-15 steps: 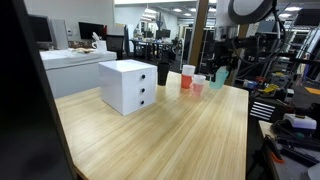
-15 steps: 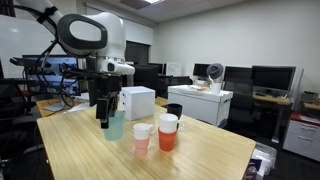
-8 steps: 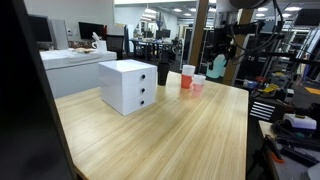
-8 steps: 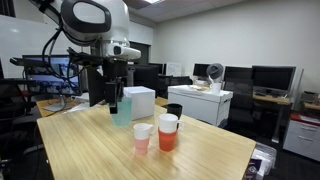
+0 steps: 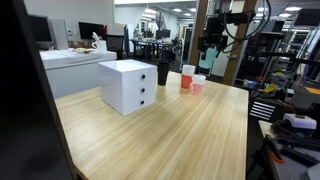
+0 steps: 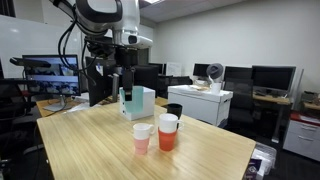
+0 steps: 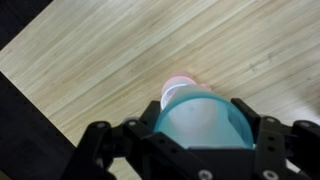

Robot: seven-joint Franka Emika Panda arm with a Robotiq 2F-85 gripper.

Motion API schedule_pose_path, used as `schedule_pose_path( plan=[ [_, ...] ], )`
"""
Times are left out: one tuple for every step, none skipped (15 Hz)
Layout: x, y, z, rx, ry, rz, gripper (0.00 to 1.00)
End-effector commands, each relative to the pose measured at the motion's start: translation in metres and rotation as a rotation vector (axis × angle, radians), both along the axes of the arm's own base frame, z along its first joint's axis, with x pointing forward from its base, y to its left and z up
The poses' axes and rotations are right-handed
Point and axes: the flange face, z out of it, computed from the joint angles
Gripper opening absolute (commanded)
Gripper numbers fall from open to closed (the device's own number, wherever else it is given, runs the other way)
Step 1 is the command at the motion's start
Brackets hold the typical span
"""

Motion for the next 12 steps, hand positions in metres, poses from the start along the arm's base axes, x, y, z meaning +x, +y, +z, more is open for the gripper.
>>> schedule_pose_path(
  plan=[
    [0.025, -0.007, 0.011, 0.007, -0.002, 0.065, 0.49],
    [0.031, -0.01, 0.014, 0.015, -0.005, 0.066, 0.49],
    [0.04, -0.014, 0.019, 0.02, -0.018, 0.073, 0.49],
    [0.044, -0.015, 0.02, 0.029, -0.021, 0.073, 0.49],
    [0.052, -0.018, 0.024, 0.037, -0.026, 0.079, 0.49],
    [0.057, -0.019, 0.025, 0.035, -0.028, 0.083, 0.49],
    [0.067, -0.023, 0.029, 0.039, -0.035, 0.087, 0.49],
    [0.071, -0.025, 0.03, 0.039, -0.036, 0.087, 0.49],
    [0.076, -0.027, 0.031, 0.039, -0.038, 0.089, 0.49],
    [0.082, -0.029, 0.033, 0.036, -0.039, 0.091, 0.49],
    [0.087, -0.03, 0.034, 0.033, -0.045, 0.097, 0.49],
    [0.093, -0.032, 0.035, 0.029, -0.05, 0.101, 0.49]
  ],
)
